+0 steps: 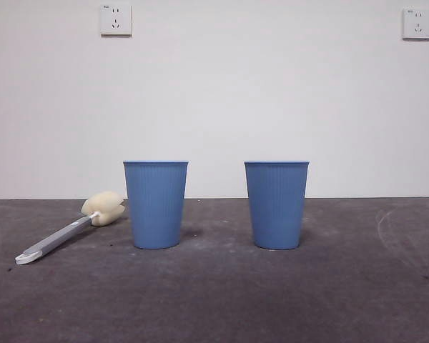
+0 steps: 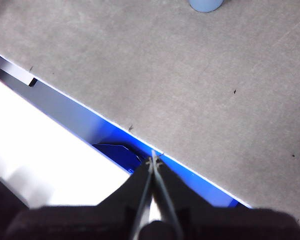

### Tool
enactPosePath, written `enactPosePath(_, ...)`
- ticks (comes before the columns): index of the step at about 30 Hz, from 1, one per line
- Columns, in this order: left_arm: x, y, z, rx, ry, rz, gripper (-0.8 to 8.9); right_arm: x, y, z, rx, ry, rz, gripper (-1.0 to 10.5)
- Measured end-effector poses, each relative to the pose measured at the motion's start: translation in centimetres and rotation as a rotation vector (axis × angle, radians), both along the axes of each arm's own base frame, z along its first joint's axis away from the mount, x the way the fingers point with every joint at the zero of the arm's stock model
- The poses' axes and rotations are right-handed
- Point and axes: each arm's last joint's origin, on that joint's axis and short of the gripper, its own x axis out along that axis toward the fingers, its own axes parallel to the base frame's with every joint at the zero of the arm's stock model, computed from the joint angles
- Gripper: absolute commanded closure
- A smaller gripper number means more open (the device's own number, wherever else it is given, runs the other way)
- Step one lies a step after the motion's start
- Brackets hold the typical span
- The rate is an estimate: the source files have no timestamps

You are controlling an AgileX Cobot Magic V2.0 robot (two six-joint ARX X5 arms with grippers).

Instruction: Pick up the cup brush,pick up the cup,insert the brush into the cup,clean the cup,put the cup brush back,put the cup back to the fixed position on the table

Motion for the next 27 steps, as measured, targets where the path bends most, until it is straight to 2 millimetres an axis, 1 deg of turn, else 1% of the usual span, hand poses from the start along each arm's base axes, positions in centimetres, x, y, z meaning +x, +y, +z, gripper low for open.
enactPosePath(4,0.01,-0.16,0.02,-0.019,-0.003,-0.054,8.16,0.00,0.00,0.00,0.000,0.000,0.000,9.5)
enactPosePath(24,0.38,-0.14,-0.61,-0.027,0.078,-0.053,8.16,0.00,0.00,0.00,0.000,0.000,0.000,9.5)
enactPosePath(27,0.44,-0.14,-0.72,-0.028,0.091,-0.052,8.16,0.00,-0.15,0.13,-0.016,-0.041,-0.005,9.5)
